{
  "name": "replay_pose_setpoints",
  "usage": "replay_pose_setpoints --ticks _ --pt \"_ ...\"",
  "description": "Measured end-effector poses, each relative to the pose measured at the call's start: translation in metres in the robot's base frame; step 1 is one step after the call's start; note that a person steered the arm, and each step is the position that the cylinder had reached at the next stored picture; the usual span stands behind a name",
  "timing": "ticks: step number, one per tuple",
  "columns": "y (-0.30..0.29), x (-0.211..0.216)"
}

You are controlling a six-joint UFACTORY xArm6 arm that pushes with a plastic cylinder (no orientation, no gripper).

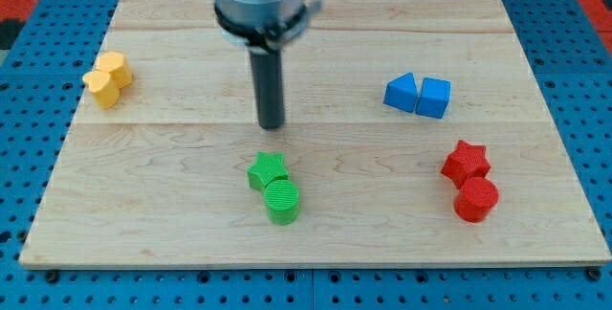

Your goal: Push the yellow hexagon into the yellow heart

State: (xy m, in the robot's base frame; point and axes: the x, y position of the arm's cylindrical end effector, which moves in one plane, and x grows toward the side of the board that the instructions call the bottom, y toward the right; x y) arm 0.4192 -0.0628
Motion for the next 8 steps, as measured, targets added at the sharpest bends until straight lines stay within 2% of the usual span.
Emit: replay_pose_setpoints --ticks 1,2,3,4,5,6,7,8 --pt "-0.093 -0.059" --pt "-0.181 -0.082" --pt "-0.192 -0.125" --pt "-0.24 -0.109" --pt "-0.239 -0.074" --pt "-0.22 -0.059" --pt "-0.212 -0.061" --pt "-0.201 -0.093"
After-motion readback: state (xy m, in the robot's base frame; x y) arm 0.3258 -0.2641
